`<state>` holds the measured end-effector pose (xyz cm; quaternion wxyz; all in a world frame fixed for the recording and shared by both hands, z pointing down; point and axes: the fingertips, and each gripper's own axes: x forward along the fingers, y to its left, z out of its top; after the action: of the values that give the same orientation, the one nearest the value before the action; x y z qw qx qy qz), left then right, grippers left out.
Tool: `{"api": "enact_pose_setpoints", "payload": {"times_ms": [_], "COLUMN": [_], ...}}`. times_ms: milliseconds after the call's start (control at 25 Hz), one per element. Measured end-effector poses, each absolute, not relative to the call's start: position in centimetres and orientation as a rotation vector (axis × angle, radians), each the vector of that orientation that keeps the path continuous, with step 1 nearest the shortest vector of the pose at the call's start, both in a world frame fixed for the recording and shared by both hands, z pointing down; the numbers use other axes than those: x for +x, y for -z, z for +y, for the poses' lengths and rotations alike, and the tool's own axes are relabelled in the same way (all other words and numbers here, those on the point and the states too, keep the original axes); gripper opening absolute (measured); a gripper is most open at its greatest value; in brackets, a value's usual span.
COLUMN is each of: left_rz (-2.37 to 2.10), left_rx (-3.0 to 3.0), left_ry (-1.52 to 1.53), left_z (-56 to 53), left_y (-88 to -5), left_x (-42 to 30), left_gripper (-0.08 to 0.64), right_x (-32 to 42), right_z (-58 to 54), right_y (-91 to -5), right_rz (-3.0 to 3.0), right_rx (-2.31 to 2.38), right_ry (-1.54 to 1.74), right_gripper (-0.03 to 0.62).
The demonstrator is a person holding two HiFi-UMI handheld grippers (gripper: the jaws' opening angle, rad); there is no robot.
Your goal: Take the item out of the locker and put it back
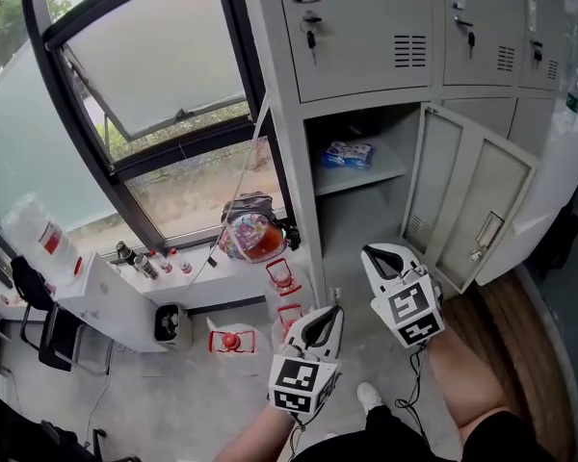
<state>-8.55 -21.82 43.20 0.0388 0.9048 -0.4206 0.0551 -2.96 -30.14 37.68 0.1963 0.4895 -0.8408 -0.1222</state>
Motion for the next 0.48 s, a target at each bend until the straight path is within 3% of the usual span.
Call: {"api": "enact_pose_setpoints", "payload": {"times_ms": [480], "left_rz": [-1.256], "left_rx": [2.672], "left_ry": [-0.209], "left_z": [-15.6], "left_y": [-47.7], "left_x": [-9.1], "left_gripper": [0.017], "right_x": [-2.8], "right_z": [-20.7], "right_y": [-44.3], "right_rz": [-2.387], "right_rx": [1.374], "right_ry": [0.096], "right_gripper": [0.052]}}
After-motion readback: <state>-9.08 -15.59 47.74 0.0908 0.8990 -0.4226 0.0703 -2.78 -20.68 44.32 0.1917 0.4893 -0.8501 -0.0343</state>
